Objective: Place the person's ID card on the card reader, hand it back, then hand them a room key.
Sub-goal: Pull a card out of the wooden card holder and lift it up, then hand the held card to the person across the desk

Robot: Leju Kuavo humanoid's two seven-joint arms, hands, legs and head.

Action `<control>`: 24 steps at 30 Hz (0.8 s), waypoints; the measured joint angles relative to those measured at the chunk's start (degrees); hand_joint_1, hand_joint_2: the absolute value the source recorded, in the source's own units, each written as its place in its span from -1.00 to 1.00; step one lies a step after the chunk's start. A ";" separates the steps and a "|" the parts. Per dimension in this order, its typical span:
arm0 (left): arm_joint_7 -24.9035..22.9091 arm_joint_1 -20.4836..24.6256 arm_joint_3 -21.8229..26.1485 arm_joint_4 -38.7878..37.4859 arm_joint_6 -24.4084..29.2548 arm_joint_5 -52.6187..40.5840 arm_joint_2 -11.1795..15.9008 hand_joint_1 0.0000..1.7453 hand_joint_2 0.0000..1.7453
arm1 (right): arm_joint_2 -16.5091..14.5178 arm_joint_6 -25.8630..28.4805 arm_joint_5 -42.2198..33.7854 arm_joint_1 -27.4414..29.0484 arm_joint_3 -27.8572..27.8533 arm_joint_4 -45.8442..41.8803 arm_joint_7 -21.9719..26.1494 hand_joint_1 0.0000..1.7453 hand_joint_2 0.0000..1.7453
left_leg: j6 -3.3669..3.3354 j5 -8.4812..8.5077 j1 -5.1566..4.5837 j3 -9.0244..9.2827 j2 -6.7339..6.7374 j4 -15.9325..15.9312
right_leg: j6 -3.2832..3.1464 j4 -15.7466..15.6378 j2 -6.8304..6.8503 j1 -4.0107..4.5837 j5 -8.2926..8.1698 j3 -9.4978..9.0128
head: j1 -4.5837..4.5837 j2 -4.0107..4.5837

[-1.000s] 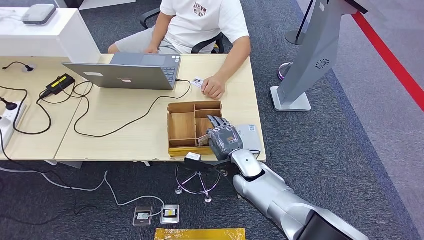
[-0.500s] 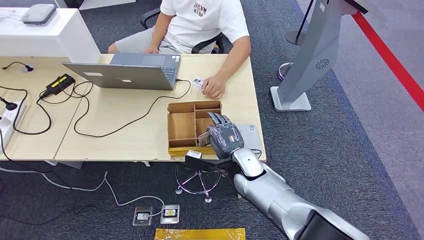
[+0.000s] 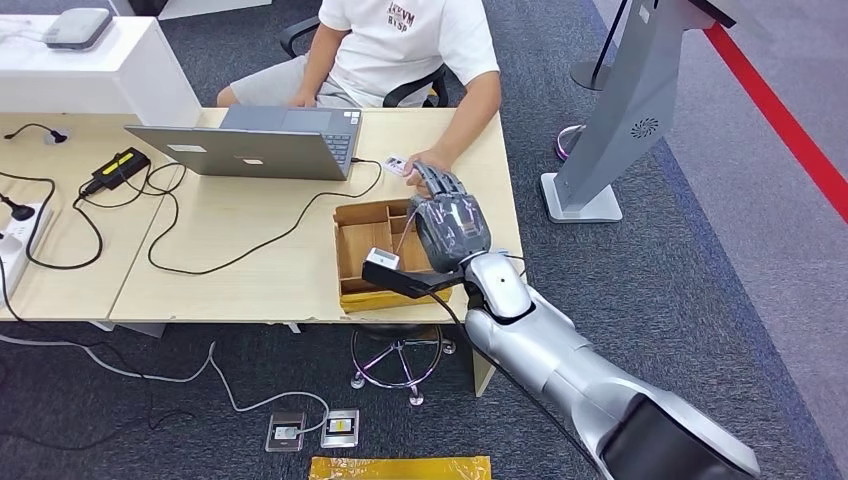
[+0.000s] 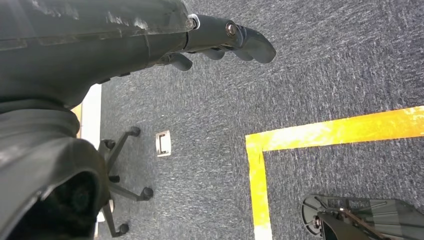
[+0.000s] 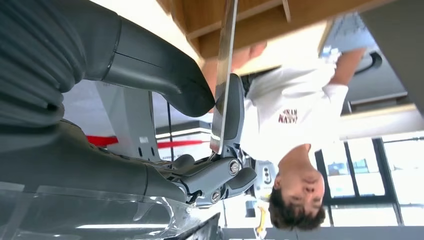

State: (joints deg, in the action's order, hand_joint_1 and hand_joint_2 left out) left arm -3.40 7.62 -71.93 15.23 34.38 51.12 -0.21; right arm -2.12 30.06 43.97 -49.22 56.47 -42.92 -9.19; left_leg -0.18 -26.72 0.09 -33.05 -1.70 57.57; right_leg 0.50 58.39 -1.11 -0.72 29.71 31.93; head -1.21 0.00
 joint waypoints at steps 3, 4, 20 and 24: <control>0.02 -0.01 0.00 0.00 -0.04 -0.09 0.01 -1.00 -1.00 | 0.78 -0.64 0.72 -1.35 -0.16 -1.46 -0.61 1.00 1.00 | 0.00 0.00 0.00 0.00 0.00 0.00 | 0.00 0.00 0.00 0.00 0.00 0.00 | -0.01 0.00; 0.02 -0.02 0.00 0.00 -0.04 -0.14 0.01 -1.00 -1.00 | 1.01 -1.06 0.93 -1.84 -0.24 -1.82 -0.78 1.00 1.00 | 0.00 0.00 0.00 0.00 0.00 0.00 | 0.00 0.00 0.00 0.00 0.00 0.00 | -0.01 0.00; 0.04 0.02 0.00 0.00 -0.60 -0.91 0.02 -1.00 -1.00 | 2.07 -11.20 7.65 -9.38 0.25 -0.43 -2.68 1.00 1.00 | 0.00 0.00 0.00 -0.02 -0.03 0.00 | 0.00 0.01 0.02 0.00 0.00 -0.01 | -0.01 0.00; 0.04 0.02 0.00 0.00 -0.71 -0.98 0.02 -1.00 -1.00 | 1.34 -12.44 8.15 -10.88 0.30 2.10 -2.68 1.00 1.00 | 0.00 0.00 0.00 -0.02 -0.03 0.00 | 0.00 0.01 0.02 0.00 0.00 -0.01 | 0.00 0.00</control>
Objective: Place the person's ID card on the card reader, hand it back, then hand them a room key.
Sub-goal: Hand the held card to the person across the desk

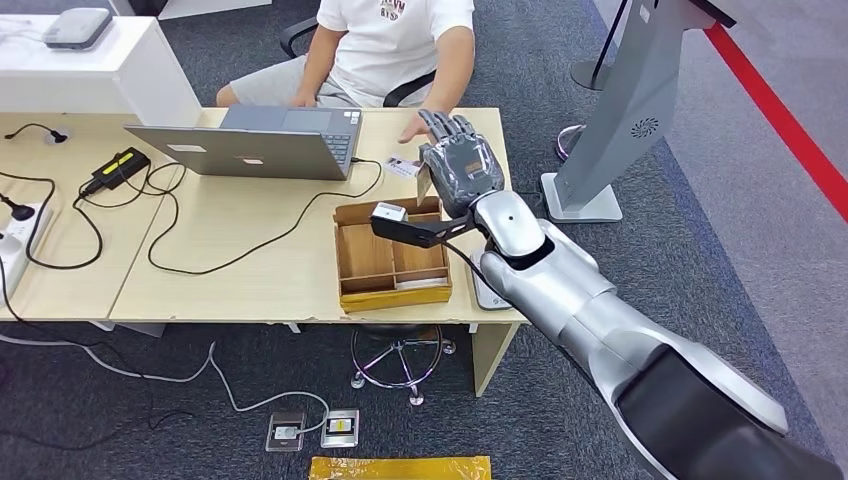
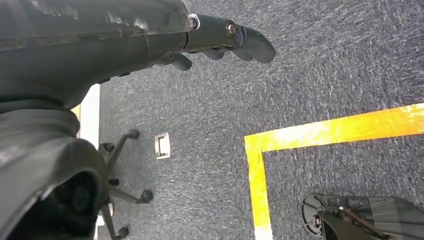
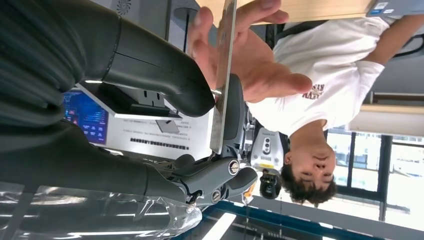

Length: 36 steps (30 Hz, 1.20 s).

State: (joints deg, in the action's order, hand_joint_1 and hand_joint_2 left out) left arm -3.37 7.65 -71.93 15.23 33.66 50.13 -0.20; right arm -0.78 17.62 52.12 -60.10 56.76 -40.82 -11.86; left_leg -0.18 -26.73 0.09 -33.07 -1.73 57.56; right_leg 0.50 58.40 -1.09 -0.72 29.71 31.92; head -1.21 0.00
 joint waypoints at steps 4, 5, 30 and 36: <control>0.00 0.00 -0.01 0.00 -0.38 -0.25 0.00 -1.00 -1.00 | -0.88 -1.42 0.59 -1.57 0.13 2.94 -0.14 1.00 1.00 | 0.00 0.00 0.00 0.00 0.00 0.00 | 0.00 0.00 0.00 0.00 0.00 0.00 | 0.00 0.00; 0.00 0.00 -0.01 0.00 -0.46 -0.29 0.00 -1.00 -1.00 | -1.11 -1.64 0.95 -1.86 0.19 3.63 -0.33 1.00 1.00 | 0.00 0.00 0.00 0.00 0.00 0.00 | 0.00 0.00 0.00 0.00 0.00 0.00 | 0.00 0.00; -0.07 -0.01 -0.05 0.00 -1.59 -2.04 0.33 -1.00 -1.00 | -1.95 1.56 7.23 -4.85 1.25 13.31 -11.60 -1.00 1.00 | 0.00 0.00 0.00 0.02 0.01 0.01 | 0.00 0.00 -0.01 0.00 0.00 0.02 | -0.01 0.00; -0.22 -0.01 -0.07 0.00 -1.77 -2.42 0.36 -1.00 -1.00 | -0.91 1.71 7.27 -4.86 1.20 13.89 -12.56 -1.00 1.00 | 0.00 0.00 0.00 0.02 0.02 0.01 | 0.00 0.00 -0.01 0.00 0.00 0.02 | -0.01 0.00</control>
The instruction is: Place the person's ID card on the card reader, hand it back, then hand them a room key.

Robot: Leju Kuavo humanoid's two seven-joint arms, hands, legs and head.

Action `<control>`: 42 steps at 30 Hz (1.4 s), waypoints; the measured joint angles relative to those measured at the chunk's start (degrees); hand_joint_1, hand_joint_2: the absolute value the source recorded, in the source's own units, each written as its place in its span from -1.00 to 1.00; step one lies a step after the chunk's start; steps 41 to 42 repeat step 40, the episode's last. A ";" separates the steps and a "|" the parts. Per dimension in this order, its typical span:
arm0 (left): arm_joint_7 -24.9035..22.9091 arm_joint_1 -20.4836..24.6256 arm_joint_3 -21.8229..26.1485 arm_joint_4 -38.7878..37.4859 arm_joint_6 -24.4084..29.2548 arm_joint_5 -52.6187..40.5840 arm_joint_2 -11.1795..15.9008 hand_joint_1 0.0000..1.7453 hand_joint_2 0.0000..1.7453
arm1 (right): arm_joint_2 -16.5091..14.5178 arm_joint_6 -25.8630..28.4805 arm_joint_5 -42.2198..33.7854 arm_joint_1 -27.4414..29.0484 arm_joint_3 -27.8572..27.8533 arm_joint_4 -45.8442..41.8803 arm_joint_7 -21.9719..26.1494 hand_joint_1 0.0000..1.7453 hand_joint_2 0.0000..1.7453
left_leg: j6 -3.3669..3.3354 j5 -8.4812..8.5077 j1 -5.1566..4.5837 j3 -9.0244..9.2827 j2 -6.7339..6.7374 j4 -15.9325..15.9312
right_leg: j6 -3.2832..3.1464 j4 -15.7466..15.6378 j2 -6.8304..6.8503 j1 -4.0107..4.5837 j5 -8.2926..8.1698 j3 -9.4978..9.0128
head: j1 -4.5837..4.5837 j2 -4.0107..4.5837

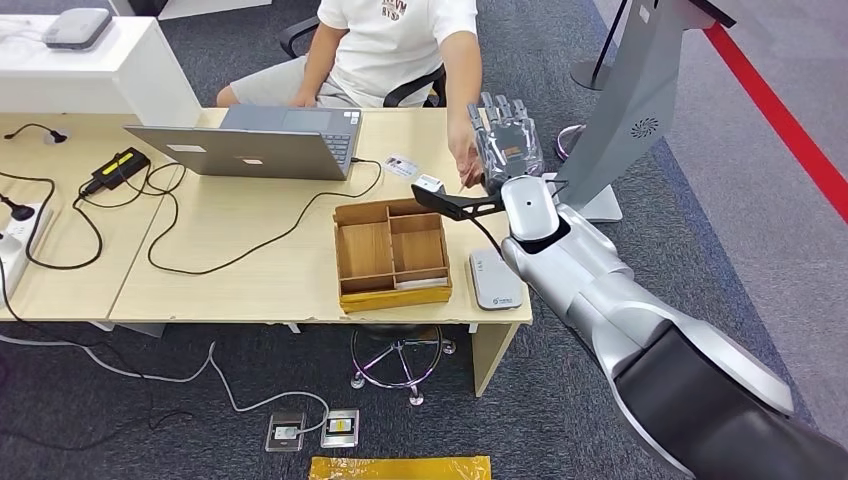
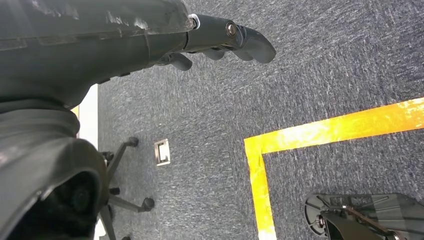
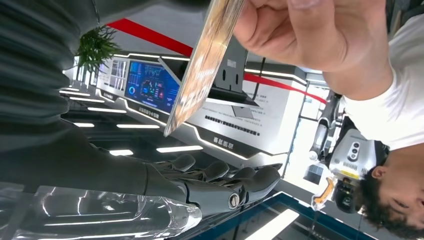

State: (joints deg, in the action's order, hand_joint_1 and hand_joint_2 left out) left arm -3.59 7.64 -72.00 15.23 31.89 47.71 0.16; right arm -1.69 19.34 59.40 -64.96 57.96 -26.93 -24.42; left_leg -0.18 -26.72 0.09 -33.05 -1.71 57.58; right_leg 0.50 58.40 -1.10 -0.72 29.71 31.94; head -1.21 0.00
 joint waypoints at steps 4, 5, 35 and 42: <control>-0.05 0.00 0.00 0.00 0.00 -0.23 0.04 -1.00 -1.00 | 0.47 0.08 0.56 0.00 -0.01 0.33 -0.20 -1.00 1.00 | 0.00 0.00 0.00 0.00 0.00 0.00 | 0.00 0.00 0.00 0.00 0.00 0.00 | 0.00 0.00; -0.08 0.00 0.00 0.00 0.00 -0.26 0.05 -1.00 -1.00 | 0.56 0.13 0.70 0.00 -0.01 0.40 -0.23 -1.00 1.00 | 0.00 0.00 0.00 0.00 0.00 0.00 | 0.00 0.00 0.00 0.00 0.00 0.00 | 0.00 0.00; -0.15 -0.62 -0.33 0.01 3.08 0.80 -0.11 -1.00 -1.00 | 26.40 9.46 13.72 2.12 -7.25 -6.48 -7.27 -1.00 1.00 | -0.10 -0.07 -0.02 0.02 -0.10 0.19 | 0.04 -0.08 0.08 -0.05 -0.02 -0.06 | 0.01 0.00; 0.25 -0.74 -0.31 0.00 3.22 1.76 -0.14 -1.00 -1.00 | 35.11 10.17 13.77 8.50 -11.85 -11.14 -9.22 -1.00 1.00 | -0.14 -0.11 -0.02 0.00 -0.10 0.20 | 0.05 -0.10 0.13 -0.04 -0.02 -0.08 | 0.01 0.00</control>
